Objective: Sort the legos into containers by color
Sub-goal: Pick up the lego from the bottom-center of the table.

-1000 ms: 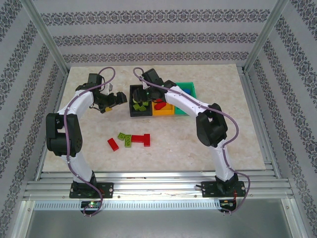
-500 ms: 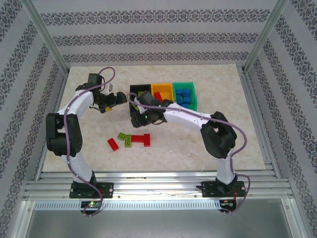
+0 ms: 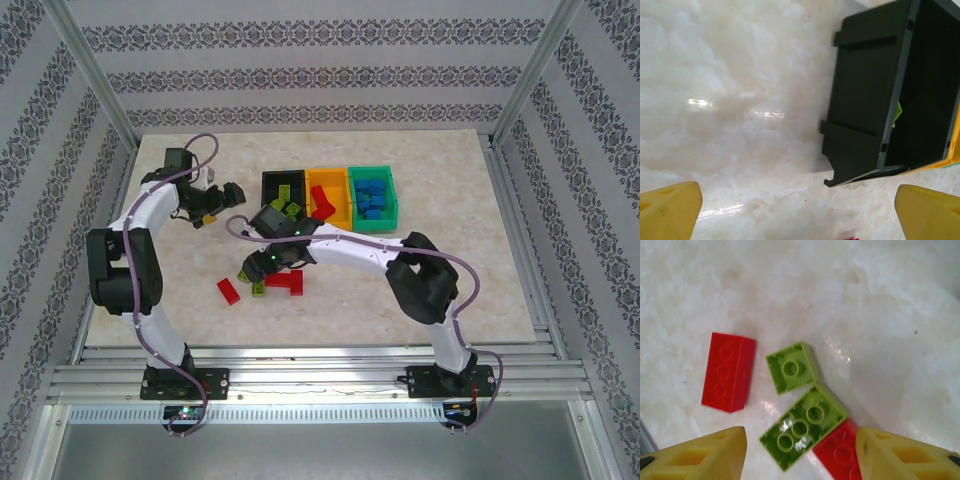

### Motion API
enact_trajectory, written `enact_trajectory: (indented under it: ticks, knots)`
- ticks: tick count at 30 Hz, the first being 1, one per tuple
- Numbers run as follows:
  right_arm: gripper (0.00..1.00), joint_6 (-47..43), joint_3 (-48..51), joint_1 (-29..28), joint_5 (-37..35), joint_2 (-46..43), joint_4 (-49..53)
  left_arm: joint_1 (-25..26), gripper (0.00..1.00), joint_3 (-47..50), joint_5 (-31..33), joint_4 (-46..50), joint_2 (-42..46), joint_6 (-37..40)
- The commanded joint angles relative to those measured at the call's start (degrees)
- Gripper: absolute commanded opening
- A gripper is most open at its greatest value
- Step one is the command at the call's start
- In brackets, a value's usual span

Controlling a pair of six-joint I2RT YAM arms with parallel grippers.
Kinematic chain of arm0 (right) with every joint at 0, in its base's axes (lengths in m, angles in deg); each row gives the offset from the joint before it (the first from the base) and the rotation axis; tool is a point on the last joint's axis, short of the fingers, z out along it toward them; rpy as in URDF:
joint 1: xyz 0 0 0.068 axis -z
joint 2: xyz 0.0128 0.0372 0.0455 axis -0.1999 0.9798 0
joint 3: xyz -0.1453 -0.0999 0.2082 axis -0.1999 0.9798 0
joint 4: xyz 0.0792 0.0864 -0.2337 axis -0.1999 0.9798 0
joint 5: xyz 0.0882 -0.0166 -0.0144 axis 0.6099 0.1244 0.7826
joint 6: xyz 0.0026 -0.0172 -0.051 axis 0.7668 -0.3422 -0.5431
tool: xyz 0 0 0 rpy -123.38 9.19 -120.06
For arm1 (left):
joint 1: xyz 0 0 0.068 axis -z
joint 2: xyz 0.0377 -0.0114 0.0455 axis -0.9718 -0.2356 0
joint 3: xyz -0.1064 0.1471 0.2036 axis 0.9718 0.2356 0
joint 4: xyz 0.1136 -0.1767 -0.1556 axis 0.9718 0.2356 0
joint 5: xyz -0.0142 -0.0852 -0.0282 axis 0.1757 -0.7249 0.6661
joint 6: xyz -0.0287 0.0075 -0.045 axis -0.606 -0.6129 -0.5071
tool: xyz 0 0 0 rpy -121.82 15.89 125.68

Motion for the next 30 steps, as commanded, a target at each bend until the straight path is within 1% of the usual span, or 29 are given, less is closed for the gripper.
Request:
enact_trajectory:
  ticks: [1, 3, 6, 9, 12, 16, 22, 25, 30]
  knots:
    - [0.60, -2.68, -5.24, 0.01, 0.48, 3.91, 2.32, -1.97, 0.99, -0.12, -2.28, -0.96, -1.39, -1.87]
    - [0.60, -3.43, -8.27, -0.47, 0.88, 6.31, 3.84, -2.90, 0.99, 0.39, -3.50, -1.79, -1.51, -2.60]
    - [0.60, -4.10, -11.54, -1.06, 0.46, 8.58, 5.20, -3.73, 0.99, 0.58, -3.49, -1.89, -1.57, -2.78]
    - [0.59, -4.27, -14.63, -1.23, 2.13, 11.17, 6.67, -4.18, 0.99, 0.97, -4.86, -3.08, -1.53, -3.65]
    - [0.59, -4.60, -16.89, -1.81, 2.15, 13.40, 8.30, -4.21, 0.99, 1.03, -5.16, -2.99, -1.72, -3.77]
    - [0.59, -4.82, -17.60, -2.66, 1.61, 14.94, 9.21, -4.28, 0.99, 1.28, -6.25, -3.98, -1.47, -4.46]
    - [0.57, -5.37, -17.46, -3.24, -1.15, 16.73, 10.95, -4.37, 0.99, 1.44, -6.87, -4.38, -1.42, -4.95]
    - [0.53, -5.37, -16.98, -3.27, -2.53, 17.01, 10.93, -4.37, 0.99, 1.55, -7.00, -4.26, -1.52, -4.95]
    - [0.37, -4.96, -17.09, -3.27, -2.85, 16.58, 10.35, -4.37, 0.99, 1.54, -7.43, -4.42, -1.33, -5.09]
